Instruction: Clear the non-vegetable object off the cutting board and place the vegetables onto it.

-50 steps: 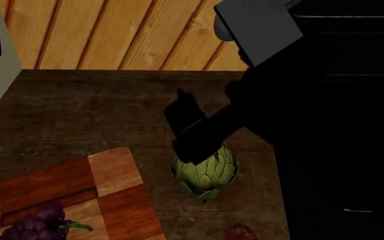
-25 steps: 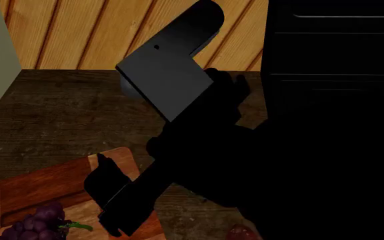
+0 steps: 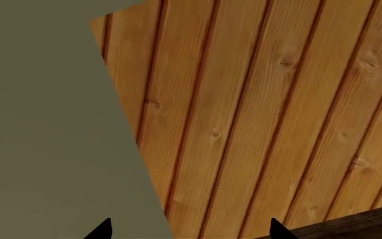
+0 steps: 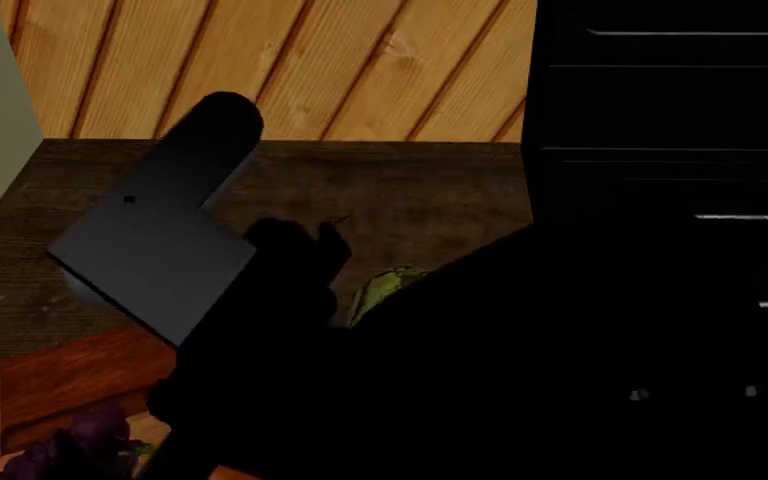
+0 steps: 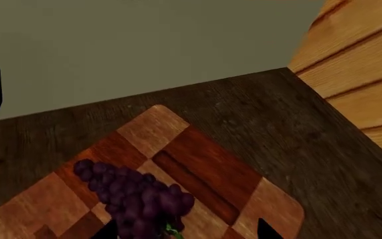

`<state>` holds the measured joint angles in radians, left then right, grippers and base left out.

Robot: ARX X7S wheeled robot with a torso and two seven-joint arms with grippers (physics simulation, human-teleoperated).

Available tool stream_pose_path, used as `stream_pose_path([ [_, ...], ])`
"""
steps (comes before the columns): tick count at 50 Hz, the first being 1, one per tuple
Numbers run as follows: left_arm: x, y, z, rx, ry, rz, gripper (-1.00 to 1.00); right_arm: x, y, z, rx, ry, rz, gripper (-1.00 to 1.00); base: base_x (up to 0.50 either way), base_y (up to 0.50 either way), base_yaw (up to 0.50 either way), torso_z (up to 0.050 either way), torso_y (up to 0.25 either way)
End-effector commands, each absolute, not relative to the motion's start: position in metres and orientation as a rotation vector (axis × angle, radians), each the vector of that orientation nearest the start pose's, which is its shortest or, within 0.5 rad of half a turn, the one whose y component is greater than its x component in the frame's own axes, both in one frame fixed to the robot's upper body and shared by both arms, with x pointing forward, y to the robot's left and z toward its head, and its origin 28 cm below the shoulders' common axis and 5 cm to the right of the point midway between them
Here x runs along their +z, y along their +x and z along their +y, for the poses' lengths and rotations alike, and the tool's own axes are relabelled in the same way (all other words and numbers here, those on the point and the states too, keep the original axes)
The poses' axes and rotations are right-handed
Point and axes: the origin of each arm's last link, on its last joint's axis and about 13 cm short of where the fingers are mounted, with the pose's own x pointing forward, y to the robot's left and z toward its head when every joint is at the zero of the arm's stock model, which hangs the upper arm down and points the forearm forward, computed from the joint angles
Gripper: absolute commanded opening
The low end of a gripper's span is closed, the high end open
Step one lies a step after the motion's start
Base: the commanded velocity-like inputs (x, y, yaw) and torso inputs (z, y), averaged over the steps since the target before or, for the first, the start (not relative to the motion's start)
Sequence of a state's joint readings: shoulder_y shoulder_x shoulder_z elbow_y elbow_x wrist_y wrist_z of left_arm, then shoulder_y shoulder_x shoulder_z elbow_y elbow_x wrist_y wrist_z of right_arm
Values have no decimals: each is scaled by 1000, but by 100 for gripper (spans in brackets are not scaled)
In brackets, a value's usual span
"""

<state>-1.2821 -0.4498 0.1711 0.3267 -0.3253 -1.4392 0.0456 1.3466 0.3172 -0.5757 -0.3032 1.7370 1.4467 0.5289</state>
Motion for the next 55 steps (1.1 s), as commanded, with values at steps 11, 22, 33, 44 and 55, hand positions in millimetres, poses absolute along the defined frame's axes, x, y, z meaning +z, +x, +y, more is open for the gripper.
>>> stream_pose_path([
  [11,342,288,282,-30,266,-84,100,274,241,-5,1138,-434,338,100,0,0,0,0,0],
  [22,340,289,283,-24,264,-81,100,259,249,3,1145,-454,375,100,0,0,0,0,0],
  [33,339,290,284,-20,259,-82,100,253,254,6,1143,-464,390,100,0,0,0,0,0],
  [44,342,289,283,-17,256,-89,100,244,253,8,1143,-478,430,100,0,0,0,0,0],
  [55,340,287,284,-12,250,-90,100,234,255,6,1122,-489,465,100,0,0,0,0,0],
])
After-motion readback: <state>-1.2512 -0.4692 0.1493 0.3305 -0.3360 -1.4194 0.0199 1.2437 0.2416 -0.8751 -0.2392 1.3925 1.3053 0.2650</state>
